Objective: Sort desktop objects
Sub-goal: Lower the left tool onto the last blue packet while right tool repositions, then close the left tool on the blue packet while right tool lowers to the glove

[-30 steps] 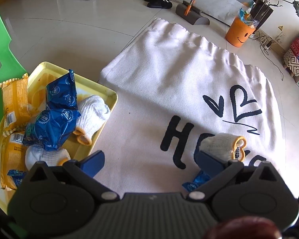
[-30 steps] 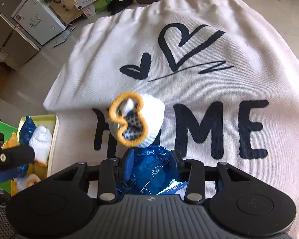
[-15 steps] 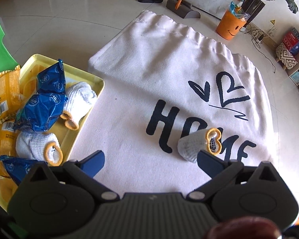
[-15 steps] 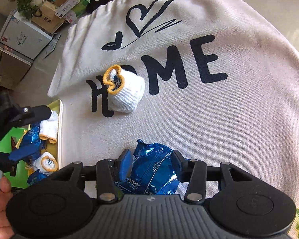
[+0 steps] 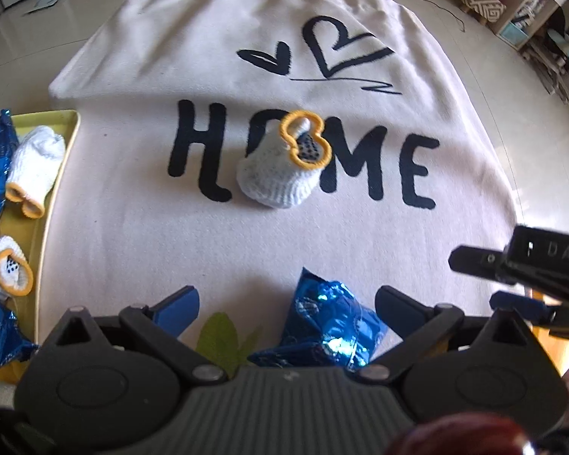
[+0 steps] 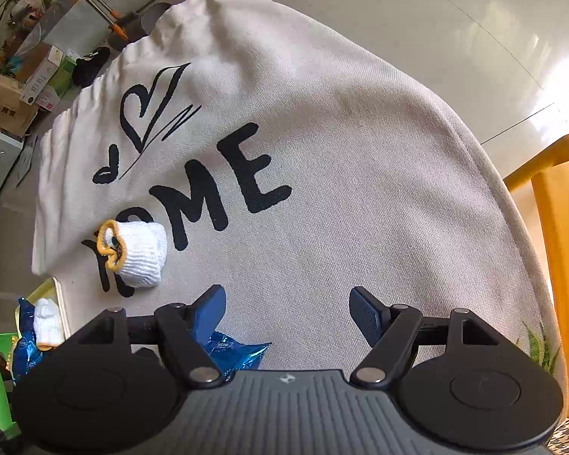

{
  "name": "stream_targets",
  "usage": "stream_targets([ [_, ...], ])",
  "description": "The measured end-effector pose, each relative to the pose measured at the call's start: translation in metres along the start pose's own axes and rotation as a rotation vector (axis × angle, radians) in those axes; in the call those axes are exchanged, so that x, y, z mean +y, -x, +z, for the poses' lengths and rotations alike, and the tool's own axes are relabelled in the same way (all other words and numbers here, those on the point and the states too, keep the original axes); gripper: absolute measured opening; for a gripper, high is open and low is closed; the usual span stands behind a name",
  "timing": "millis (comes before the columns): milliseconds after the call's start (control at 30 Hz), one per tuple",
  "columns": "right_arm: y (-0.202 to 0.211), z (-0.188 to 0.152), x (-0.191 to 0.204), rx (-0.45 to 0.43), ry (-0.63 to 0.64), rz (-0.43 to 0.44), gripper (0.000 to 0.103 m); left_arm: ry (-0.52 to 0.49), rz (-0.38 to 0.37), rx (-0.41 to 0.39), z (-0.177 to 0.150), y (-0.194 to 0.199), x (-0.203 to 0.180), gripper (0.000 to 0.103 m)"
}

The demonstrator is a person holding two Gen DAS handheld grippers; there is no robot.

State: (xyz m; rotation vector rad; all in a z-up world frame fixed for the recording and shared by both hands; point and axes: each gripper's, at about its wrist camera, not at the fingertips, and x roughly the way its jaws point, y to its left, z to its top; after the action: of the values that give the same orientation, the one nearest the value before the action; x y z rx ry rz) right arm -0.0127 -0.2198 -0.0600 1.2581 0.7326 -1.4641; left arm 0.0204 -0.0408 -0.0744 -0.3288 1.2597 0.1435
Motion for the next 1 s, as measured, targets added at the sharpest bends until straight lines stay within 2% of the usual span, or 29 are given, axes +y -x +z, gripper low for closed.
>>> stream_targets([
  [133,0.009,0.002,0.003,-0.035,0.028,0.000,0.076,-0.096,-0.001,0.026,-0.014,-0.010,-0.017,0.102],
  [300,0.011,0.007,0.001,-0.032,0.002,0.016,0.076,-0.192,-0.010,0.030,-0.024,-0.016,-0.032,0.102],
  [500,0.015,0.009,0.002,-0.049,0.006,0.018,0.077,-0.251,-0.004,0.048,-0.034,-0.031,-0.040,0.102],
  [567,0.014,0.009,0.003,-0.047,0.016,0.014,0.077,-0.252,0.029,0.051,-0.036,-0.039,-0.040,0.102],
  [800,0.008,0.009,0.008,-0.031,0.050,0.018,0.077,-0.210,0.076,0.024,-0.036,-0.055,-0.035,0.102],
  [1000,-0.001,0.011,0.020,-0.018,0.098,0.083,0.077,-0.134,0.114,0.018,-0.035,-0.052,-0.017,0.102],
])
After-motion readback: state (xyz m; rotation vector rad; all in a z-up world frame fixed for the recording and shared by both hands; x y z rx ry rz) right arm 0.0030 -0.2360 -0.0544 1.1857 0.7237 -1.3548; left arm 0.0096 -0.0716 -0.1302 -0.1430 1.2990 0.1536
